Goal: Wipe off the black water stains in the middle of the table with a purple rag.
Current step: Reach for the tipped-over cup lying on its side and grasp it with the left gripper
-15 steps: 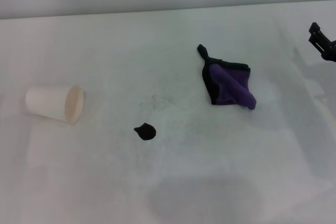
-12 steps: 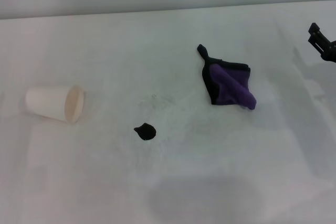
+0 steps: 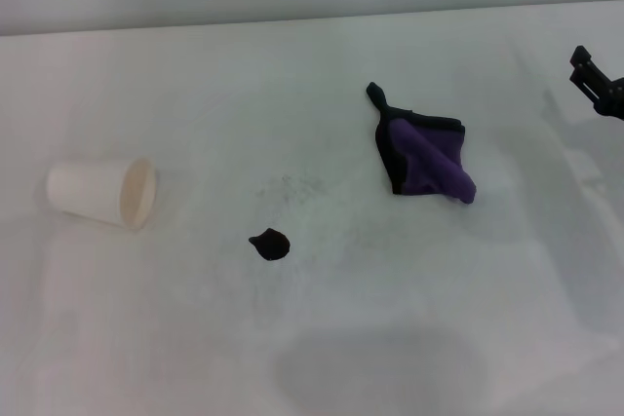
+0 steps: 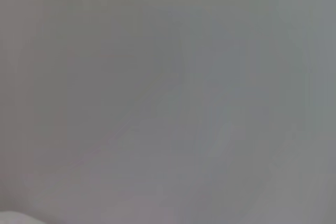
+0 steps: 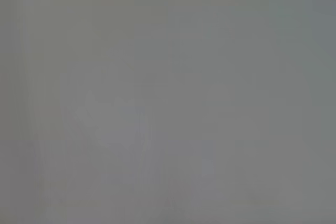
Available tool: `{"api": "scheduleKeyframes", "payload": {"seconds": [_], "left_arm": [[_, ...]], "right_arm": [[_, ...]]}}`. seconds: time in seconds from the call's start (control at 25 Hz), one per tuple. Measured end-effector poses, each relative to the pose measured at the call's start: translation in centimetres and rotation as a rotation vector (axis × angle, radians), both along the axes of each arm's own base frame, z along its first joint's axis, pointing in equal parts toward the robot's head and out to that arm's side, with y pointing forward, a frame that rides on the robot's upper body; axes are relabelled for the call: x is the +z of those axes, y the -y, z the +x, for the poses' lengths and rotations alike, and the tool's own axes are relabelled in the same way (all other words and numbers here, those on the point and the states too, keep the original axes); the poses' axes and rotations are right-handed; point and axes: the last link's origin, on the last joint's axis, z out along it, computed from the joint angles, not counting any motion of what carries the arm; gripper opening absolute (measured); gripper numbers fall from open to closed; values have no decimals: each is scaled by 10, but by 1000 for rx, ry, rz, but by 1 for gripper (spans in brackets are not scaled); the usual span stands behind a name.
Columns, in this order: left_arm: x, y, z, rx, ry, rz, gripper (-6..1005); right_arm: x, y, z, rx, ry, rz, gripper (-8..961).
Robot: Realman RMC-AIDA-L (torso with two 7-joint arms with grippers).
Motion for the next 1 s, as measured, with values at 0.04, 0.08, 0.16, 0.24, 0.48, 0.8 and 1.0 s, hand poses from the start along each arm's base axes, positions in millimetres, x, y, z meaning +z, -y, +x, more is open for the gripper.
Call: {"api": "scheduleKeyframes", "payload": {"seconds": [0.04,0.08,0.16,0.24,0.48,0.8,1.0], "left_arm": [[1,-1,0,-2,10,3,879],[1,-2,1,-5,20,7,878],[2,-8,6,-29,35,7,878],[3,-11,8,-40,42,5,878],[13,-21,28,-219,35,-92,877],[54,-19,50,-531,-222,-283,877],[82,-24,43,-572,-350,-417,877]], "right_arm": [[0,0,0,0,-1,0,865],[0,-1,-1,1,-3,0,865],[0,-2,-2,4,-12,0,865],[0,-3,-3,5,-21,0,865],[1,-4,-3,3,-26,6,865],[2,-3,-1,-3,-27,8,865],[2,-4,-1,-3,-28,9,865]]}}
